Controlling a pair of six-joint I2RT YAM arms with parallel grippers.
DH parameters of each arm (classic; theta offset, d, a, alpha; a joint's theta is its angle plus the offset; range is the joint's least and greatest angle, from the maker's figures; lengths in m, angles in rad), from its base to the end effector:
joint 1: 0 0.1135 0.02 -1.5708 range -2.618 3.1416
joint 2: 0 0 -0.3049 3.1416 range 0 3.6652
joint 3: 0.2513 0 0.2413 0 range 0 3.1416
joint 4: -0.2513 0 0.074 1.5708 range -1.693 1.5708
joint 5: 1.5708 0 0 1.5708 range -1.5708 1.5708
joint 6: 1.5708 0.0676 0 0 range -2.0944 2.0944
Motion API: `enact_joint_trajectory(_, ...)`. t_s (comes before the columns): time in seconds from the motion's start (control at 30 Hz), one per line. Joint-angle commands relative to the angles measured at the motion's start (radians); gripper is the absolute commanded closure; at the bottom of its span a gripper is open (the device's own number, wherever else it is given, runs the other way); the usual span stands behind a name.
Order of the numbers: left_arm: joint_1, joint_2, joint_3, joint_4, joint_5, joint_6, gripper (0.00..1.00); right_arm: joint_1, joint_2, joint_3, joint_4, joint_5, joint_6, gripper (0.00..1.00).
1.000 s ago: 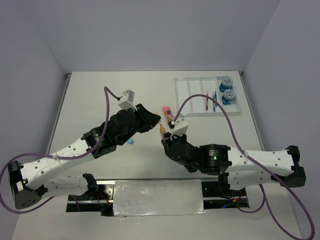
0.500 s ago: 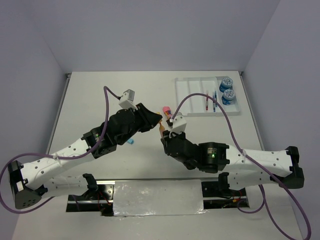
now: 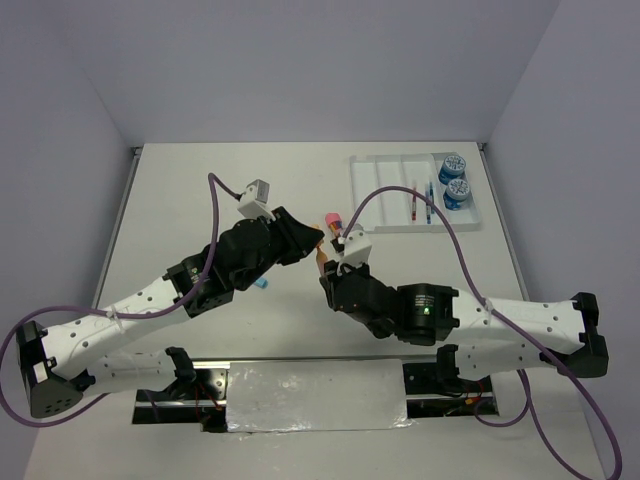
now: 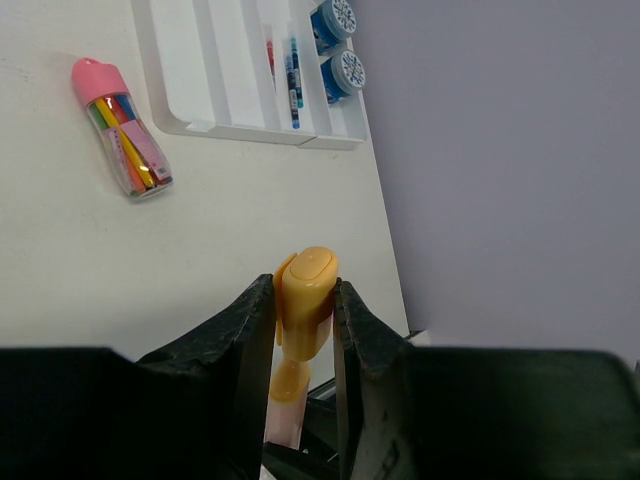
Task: Sort the stationery into containers
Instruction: Close the pen cap on the pen.
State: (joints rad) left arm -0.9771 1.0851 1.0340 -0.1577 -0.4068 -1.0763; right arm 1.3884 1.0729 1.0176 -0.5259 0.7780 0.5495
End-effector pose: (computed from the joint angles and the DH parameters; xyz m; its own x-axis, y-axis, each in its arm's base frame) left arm 0.1605 -0.1900 0.4029 -0.5345 -0.6531 -0.5365 0.1564 0.5473 -0.8222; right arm 0.0853 0.2010 0.3613 -0.3952 -0.0917 -0.9140 -0.4546 0.8841 0.1079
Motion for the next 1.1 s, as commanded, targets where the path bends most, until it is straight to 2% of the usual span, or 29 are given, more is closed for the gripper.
enact_joint_trajectory(0.0, -0.005, 0.001, 0.001, 0.038, 0.005, 0.009, 1.00, -0.011, -0.001, 0.073, 0.027, 0.035, -0.014, 1.00)
enact_joint_trajectory(0.27, -0.005, -0.008, -0.017, 0.038, 0.011, 0.010, 1.00, -0.043, -0.005, 0.091, 0.033, 0.037, -0.023, 1.00)
enact_joint_trajectory(0.7, -0.015, -0.004, -0.014, 0.070, 0.056, 0.036, 1.00, -0.115, 0.016, 0.117, 0.132, -0.057, -0.118, 1.00)
enact_joint_trajectory(0.93, -0.025, 0.042, 0.017, 0.063, 0.098, 0.104, 1.00, -0.115, 0.047, 0.260, 0.135, -0.054, -0.224, 1.00)
enact_joint_trajectory(1.07, -0.028, 0.073, 0.037, 0.063, 0.160, 0.148, 1.00, -0.117, 0.056, 0.288, 0.156, -0.019, -0.295, 1.00)
